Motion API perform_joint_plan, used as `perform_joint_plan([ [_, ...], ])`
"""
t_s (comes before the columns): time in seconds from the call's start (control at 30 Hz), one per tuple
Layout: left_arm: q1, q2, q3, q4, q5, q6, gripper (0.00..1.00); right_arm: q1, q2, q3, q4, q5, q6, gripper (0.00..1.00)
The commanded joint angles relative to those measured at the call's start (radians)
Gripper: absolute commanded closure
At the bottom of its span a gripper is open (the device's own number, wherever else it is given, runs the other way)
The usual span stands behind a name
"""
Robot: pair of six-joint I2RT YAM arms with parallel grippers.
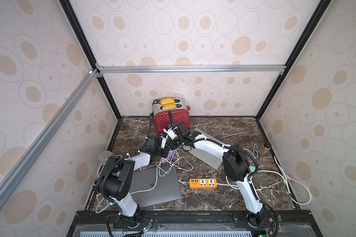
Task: Unplug the laptop charger
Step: Remove the plug from the socket.
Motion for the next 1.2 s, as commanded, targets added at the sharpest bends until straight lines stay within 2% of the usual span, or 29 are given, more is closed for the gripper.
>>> perform_joint_plan([
  [0.0,0.005,-0.042,0.006,-0.021,-0.045,0.008,0.74,0.038,-0.046,-0.04,-0.074,-0.015,-0.05,1.0],
  [0.23,0.004,-0.233,-0.046,-0.129,-0.051,-0.093,0.62,0.04,-0.038,-0.051,-0.053,-0.018,-0.04,1.0],
  [0.33,0.004,-0.296,-0.032,-0.24,-0.083,-0.118,0.62,0.046,-0.045,-0.06,-0.062,0.013,-0.06,1.0],
  [0.5,0.004,-0.347,-0.029,-0.325,-0.12,-0.184,0.62,0.053,-0.062,-0.097,-0.05,0.043,-0.076,1.0],
  [0.63,0.006,-0.323,-0.04,-0.33,-0.157,-0.291,0.64,0.067,-0.067,-0.104,-0.056,0.099,-0.108,1.0],
  [0.77,0.022,-0.284,-0.051,-0.252,-0.069,-0.48,0.68,0.083,-0.084,-0.106,-0.07,0.147,-0.142,1.0],
  [0.87,0.038,-0.256,-0.064,-0.162,0.001,-0.578,0.7,0.084,-0.092,-0.097,-0.081,0.149,-0.149,1.0],
  [1.0,0.044,-0.25,-0.08,-0.096,0.015,-0.65,0.69,0.09,-0.096,-0.088,-0.097,0.162,-0.158,1.0],
  [1.17,0.046,-0.214,-0.067,-0.107,0.015,-0.664,0.69,0.092,-0.096,-0.095,-0.08,0.146,-0.145,1.0],
])
